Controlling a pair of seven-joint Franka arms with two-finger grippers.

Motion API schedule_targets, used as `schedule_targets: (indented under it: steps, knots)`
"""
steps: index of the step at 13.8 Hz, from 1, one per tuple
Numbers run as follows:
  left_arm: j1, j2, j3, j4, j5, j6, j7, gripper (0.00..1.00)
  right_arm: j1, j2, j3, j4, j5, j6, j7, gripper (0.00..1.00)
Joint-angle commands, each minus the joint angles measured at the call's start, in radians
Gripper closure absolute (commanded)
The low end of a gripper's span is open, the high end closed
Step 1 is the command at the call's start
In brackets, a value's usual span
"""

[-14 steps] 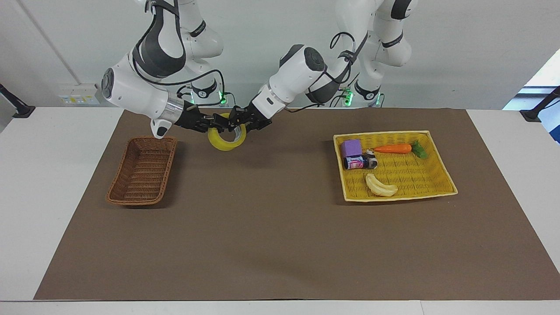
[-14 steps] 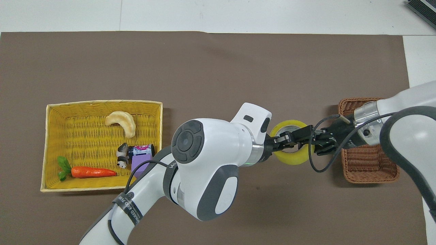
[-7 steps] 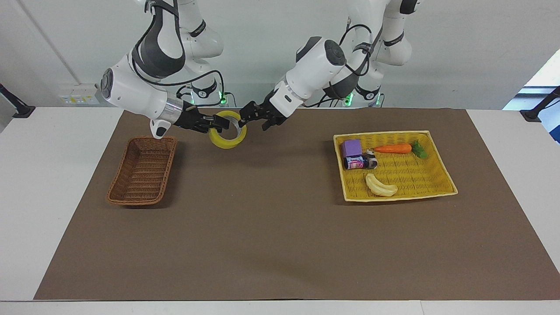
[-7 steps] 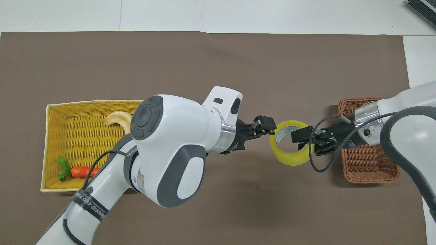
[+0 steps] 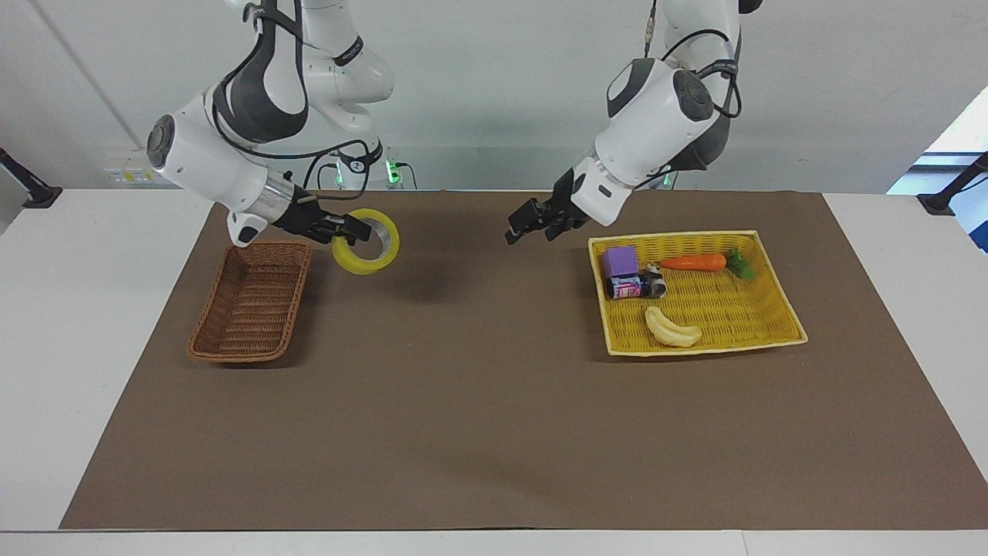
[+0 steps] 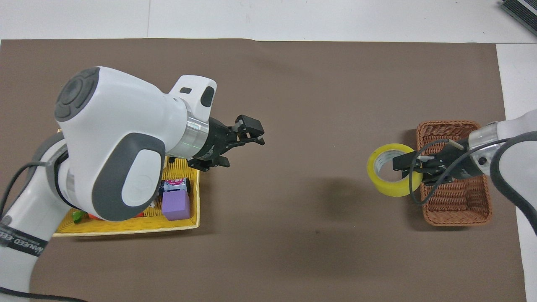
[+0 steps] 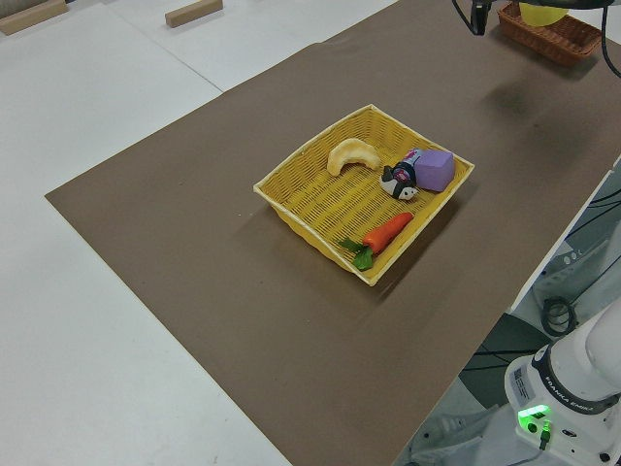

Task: Move tape to another basket
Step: 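Lower the tape into the brown basket while the left gripper withdraws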

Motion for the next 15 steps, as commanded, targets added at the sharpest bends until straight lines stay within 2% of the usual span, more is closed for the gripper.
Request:
schedule_targets:
  steps: [1, 3, 8, 11, 15]
  knots:
    - [0.069, -0.026, -0.005, 0.002, 0.077, -0.079, 0.018, 0.00, -0.081, 0.013, 0.010, 0.021, -0.087, 0.029, -0.073, 1.00]
    - [0.121, -0.026, -0.005, 0.005, 0.135, -0.122, 0.089, 0.00, -0.124, 0.019, 0.010, 0.022, -0.158, 0.087, -0.104, 1.00]
    - [0.281, -0.043, -0.005, 0.019, 0.217, -0.234, 0.342, 0.00, -0.216, 0.137, 0.008, 0.040, -0.166, 0.282, -0.265, 1.00]
    - [0.322, -0.060, -0.004, 0.019, 0.348, -0.239, 0.463, 0.00, -0.225, 0.137, 0.007, 0.025, -0.166, 0.294, -0.299, 1.00]
    - [0.342, -0.078, 0.041, 0.039, 0.435, -0.308, 0.652, 0.00, -0.272, 0.142, 0.007, -0.032, -0.167, 0.294, -0.425, 1.00]
